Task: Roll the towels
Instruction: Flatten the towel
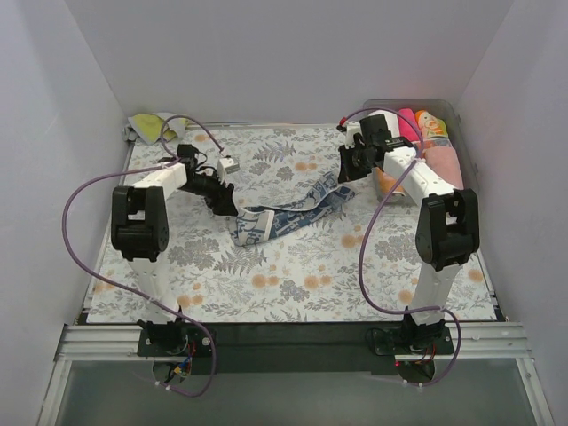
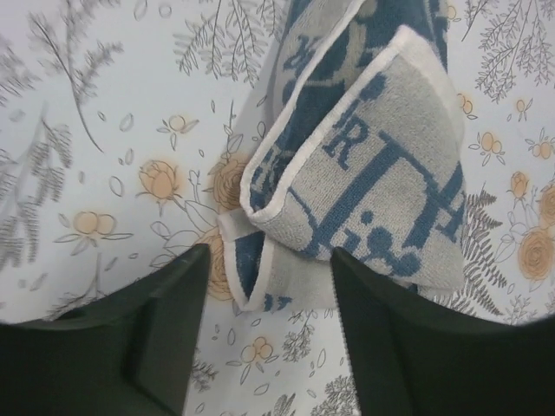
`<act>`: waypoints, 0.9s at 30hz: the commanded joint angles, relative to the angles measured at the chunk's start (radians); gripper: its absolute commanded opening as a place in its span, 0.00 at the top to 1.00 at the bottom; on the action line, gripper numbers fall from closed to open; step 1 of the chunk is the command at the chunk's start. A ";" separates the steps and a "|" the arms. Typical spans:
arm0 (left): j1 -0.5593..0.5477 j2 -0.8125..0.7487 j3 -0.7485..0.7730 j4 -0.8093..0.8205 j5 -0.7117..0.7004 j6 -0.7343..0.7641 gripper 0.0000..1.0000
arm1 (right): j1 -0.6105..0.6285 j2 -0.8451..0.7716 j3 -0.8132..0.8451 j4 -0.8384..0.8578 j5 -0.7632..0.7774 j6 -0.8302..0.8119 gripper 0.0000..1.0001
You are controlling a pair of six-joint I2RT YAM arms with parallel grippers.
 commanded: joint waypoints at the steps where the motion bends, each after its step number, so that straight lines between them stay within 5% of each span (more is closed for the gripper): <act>1: -0.009 -0.199 -0.022 0.094 -0.019 -0.068 0.38 | 0.000 0.001 0.079 0.041 0.013 0.016 0.99; 6: -0.139 -0.342 -0.077 0.143 -0.180 -0.182 0.33 | 0.000 0.007 0.061 0.044 0.024 0.041 0.99; 15: -0.415 -0.252 -0.015 0.179 -0.652 -0.510 0.39 | -0.008 -0.005 0.047 0.041 0.047 0.087 0.99; 22: -0.478 -0.166 0.031 0.182 -0.824 -0.601 0.39 | -0.012 -0.012 0.036 0.041 0.047 0.090 0.99; 27: -0.494 -0.134 0.054 0.182 -0.820 -0.627 0.38 | -0.017 -0.019 0.023 0.041 0.055 0.087 0.99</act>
